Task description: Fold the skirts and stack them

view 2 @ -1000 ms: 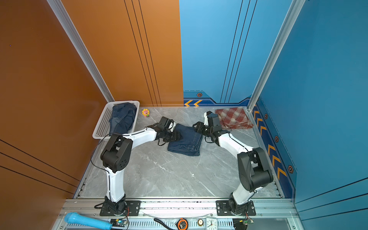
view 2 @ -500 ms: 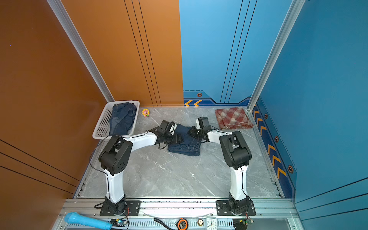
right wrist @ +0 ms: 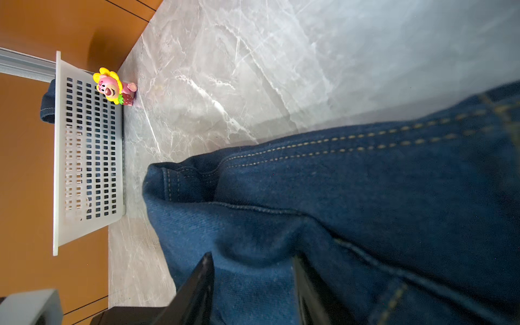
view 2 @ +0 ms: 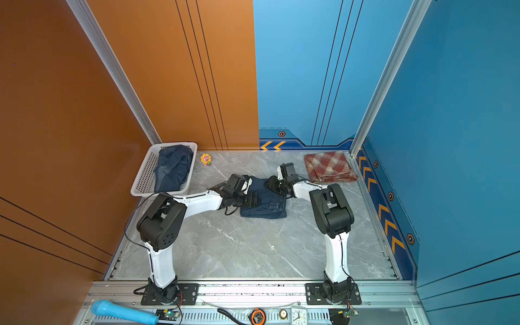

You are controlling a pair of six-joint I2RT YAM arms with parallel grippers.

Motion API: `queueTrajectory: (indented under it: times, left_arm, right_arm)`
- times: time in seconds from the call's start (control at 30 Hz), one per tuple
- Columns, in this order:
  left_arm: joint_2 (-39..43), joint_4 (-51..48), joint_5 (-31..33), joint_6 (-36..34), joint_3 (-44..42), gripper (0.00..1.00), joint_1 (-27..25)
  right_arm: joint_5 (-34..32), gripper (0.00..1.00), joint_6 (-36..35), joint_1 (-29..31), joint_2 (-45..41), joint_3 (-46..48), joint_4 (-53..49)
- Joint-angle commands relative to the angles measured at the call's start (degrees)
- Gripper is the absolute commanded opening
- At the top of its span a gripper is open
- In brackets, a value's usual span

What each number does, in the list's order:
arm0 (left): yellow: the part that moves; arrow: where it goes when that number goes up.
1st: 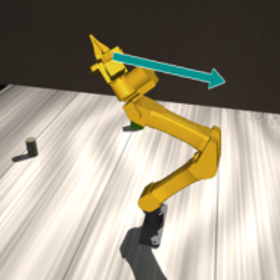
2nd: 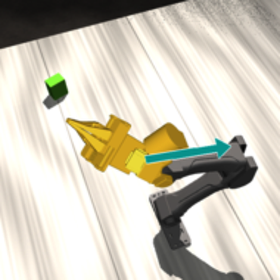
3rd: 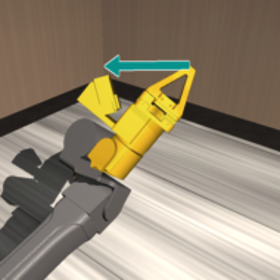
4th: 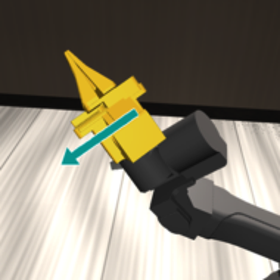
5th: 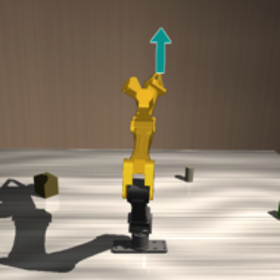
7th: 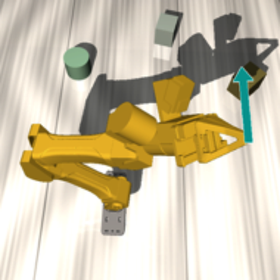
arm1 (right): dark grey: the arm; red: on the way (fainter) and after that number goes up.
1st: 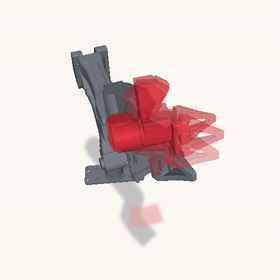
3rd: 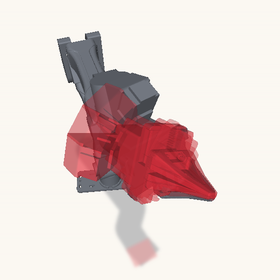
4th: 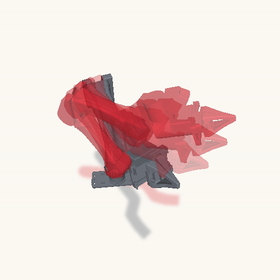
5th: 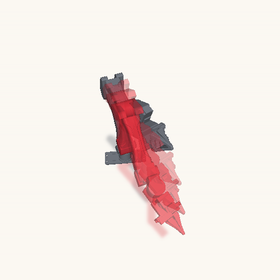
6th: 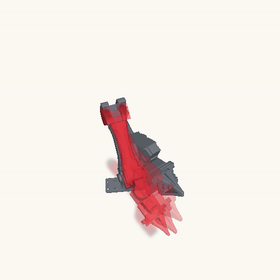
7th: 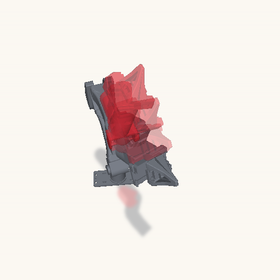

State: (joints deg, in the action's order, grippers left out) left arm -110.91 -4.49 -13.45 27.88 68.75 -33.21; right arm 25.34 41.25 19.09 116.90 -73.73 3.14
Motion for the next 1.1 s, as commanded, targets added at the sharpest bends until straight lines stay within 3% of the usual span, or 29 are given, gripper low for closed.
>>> queueTrajectory:
  times: [0.0, 0.27, 0.6, 0.87, 1.07]
  left_arm:
    - [2.3, -8.4, -2.8, -0.6, 0.7, 0.77, 0.4]
    - [1.1, -7.7, -5.6, 1.6, 9.7, 0.78, 2.9]
    - [-10.6, -6.8, -9.1, 3.2, 22.3, 0.77, 5.5]
    - [-20.6, -6.8, -11.1, 3.2, 28.5, 0.76, 6.5]
    - [-22.2, -6.8, -11.3, 3.2, 28.3, 0.76, 6.8]
  right_arm:
    - [-3.0, 0.54, -1.6, -1.6, -6.4, 0.0, -3.5]
    - [-3.3, 0.56, -0.9, -1.5, -12.9, 5.5, -3.2]
    - [-1.7, 0.36, -0.5, -0.7, -16.0, 11.1, -0.9]
    - [-0.7, 0.32, -1.8, 2.4, -16.7, 11.9, -2.0]
    - [-1.1, 0.32, -3.6, 5.8, -15.8, 12.4, -3.5]
